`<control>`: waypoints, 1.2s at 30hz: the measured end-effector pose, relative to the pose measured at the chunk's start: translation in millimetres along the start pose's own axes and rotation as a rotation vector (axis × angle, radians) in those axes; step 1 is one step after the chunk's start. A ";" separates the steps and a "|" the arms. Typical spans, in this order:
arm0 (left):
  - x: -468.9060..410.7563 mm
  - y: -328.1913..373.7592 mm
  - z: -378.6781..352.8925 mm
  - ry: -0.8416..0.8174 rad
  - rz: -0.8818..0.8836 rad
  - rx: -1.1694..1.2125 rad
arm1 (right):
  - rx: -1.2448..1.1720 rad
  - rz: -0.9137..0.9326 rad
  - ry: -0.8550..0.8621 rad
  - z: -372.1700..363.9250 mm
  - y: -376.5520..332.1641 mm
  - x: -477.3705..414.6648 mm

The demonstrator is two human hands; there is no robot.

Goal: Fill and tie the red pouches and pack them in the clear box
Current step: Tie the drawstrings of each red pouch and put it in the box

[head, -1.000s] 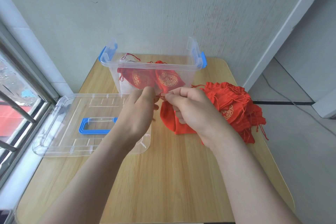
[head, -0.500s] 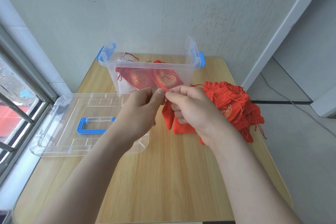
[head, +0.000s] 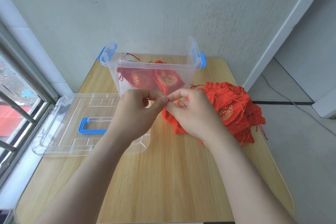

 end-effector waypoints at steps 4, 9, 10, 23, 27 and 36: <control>0.1 -1.1 5.4 0.028 0.000 0.001 | 0.042 0.044 0.026 2.3 -0.9 -0.2; 0.7 -1.7 5.4 0.044 -0.012 -0.026 | 0.088 0.023 0.052 3.8 -0.7 -0.3; 0.6 -1.7 4.5 0.040 -0.016 -0.031 | 0.100 0.015 0.058 3.3 -0.9 -0.2; 1.3 5.2 0.4 -0.002 -0.039 -0.021 | 0.167 0.009 0.056 3.8 -4.2 3.6; 0.0 2.4 -3.7 -0.021 0.001 0.026 | 0.176 -0.005 0.055 0.1 -6.5 1.4; -0.2 9.2 -4.0 -0.006 -0.097 -0.068 | 0.185 0.063 0.105 1.7 -4.8 -1.6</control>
Point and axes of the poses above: each hand's wrist, its own x-axis away from the middle knuckle, its own z-axis out of the back of the hand, y = z × x, the point moved 5 cm from there along -x, towards the middle knuckle, and after that the axes turned 4 degrees about -z, right-handed, at the moved point
